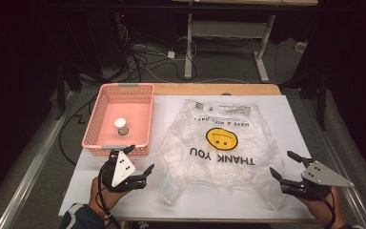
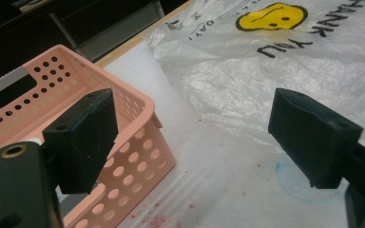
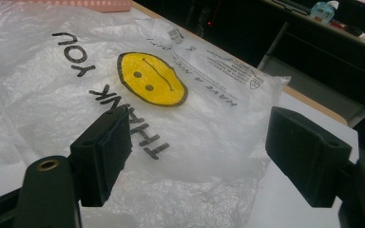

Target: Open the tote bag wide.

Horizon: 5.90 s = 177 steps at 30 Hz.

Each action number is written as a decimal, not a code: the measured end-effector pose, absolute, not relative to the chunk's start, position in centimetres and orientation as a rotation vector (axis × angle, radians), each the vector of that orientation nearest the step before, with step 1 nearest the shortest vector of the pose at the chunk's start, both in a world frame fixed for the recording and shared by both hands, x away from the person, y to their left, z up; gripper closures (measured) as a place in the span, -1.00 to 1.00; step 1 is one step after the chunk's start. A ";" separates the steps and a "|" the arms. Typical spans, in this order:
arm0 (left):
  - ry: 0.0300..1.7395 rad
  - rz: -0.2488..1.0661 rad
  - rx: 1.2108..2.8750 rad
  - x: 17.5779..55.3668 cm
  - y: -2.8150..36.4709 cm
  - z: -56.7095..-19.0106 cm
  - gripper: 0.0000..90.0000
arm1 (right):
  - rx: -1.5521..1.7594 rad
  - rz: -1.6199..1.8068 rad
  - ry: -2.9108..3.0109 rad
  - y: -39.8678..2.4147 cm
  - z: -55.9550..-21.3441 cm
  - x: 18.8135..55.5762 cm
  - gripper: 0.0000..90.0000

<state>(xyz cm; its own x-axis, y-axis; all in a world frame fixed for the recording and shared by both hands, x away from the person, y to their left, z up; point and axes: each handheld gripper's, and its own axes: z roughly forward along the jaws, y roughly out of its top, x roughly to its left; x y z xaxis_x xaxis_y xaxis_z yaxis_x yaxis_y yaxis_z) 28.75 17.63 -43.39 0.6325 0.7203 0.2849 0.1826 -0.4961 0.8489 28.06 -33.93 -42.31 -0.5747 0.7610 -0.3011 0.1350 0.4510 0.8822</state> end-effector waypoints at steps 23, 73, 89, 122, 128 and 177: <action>0.715 0.809 2.014 28.7 18.1 -43.6 -0.63 | 0.838 1.054 2.109 -33.4 -39.6 40.3 -0.20; 0.683 0.773 2.030 28.7 18.5 -43.8 -0.60 | 1.427 0.698 2.040 -39.9 -43.1 49.1 1.00; 0.672 0.796 2.074 28.5 17.6 -44.2 -0.60 | 0.926 1.041 2.045 -33.7 -39.0 38.5 0.51; 0.670 0.788 2.155 28.8 17.2 -45.0 -0.60 | 0.625 0.997 2.685 -16.7 -47.2 37.0 0.83; 0.666 0.788 2.156 28.7 17.1 -44.9 -0.60 | 0.655 0.994 2.628 -17.0 -46.7 37.0 1.00; 0.864 0.885 2.025 32.3 21.9 -40.8 -0.61 | 0.570 1.225 2.110 -19.0 -35.6 36.4 1.00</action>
<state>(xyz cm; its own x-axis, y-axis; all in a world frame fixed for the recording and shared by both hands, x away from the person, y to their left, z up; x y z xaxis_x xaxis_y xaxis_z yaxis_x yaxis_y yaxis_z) 32.28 21.87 -40.79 0.5333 0.7933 0.2937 0.2750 -0.4909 0.8266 36.41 -19.04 -35.59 -0.7112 0.6359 -0.2997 0.0551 0.4754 0.8780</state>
